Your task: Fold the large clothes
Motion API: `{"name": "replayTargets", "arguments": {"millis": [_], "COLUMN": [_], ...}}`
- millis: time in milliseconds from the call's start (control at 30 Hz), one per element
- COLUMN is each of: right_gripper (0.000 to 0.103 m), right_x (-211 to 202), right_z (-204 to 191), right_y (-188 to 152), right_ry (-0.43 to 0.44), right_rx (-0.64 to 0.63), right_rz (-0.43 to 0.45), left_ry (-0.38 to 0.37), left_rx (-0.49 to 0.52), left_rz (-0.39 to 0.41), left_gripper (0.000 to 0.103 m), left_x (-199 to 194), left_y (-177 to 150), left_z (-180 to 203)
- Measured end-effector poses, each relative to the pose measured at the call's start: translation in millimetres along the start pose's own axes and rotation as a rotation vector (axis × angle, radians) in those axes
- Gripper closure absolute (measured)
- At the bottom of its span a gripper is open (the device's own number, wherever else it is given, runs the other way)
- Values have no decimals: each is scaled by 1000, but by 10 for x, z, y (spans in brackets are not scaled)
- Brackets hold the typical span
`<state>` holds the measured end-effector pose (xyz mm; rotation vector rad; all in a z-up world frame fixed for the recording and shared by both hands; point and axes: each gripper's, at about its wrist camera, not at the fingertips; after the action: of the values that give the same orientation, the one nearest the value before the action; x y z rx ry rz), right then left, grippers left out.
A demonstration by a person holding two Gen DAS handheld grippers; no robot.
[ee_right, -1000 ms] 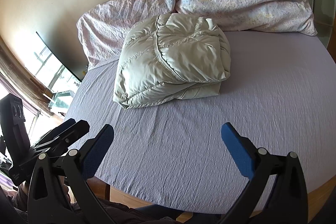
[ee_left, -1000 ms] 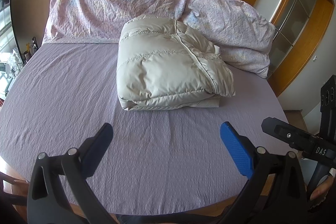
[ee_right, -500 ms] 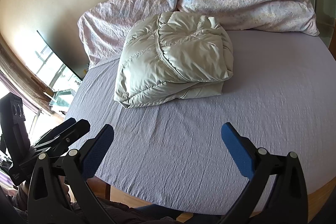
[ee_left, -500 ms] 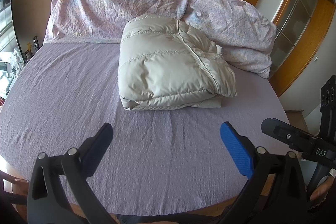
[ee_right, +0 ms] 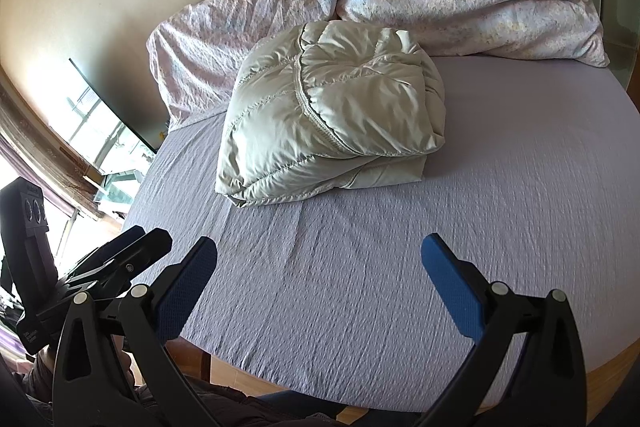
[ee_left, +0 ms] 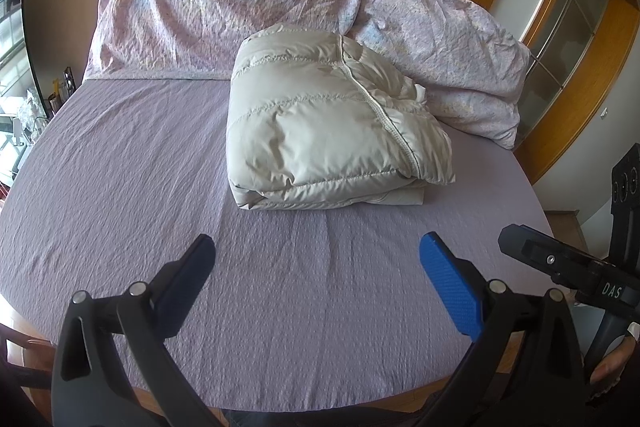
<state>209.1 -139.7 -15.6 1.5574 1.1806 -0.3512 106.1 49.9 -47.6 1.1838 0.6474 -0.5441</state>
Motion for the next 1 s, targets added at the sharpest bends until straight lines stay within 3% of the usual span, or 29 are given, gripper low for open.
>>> {"name": "replayTargets", "arguments": {"millis": [1000], "right_gripper": [1], "right_x": [15], "right_z": [15], "right_y": [12], "right_ry": [0], "right_rx": [0], "right_rz": [-1], "left_ry": [0], "left_rx": [-1], "left_rz": [-2], "left_gripper": [2], "left_x": [11], "left_y": [9], "left_z": [-1]}}
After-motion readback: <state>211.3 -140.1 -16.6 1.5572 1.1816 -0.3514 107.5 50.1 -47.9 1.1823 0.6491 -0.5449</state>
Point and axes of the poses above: each gripper's, at about its wrist camera, not at the fingertips, and x roughly the way its jaws point, z to its right, y to its top, and after that the axes turned 4 degrees about x, right-handed
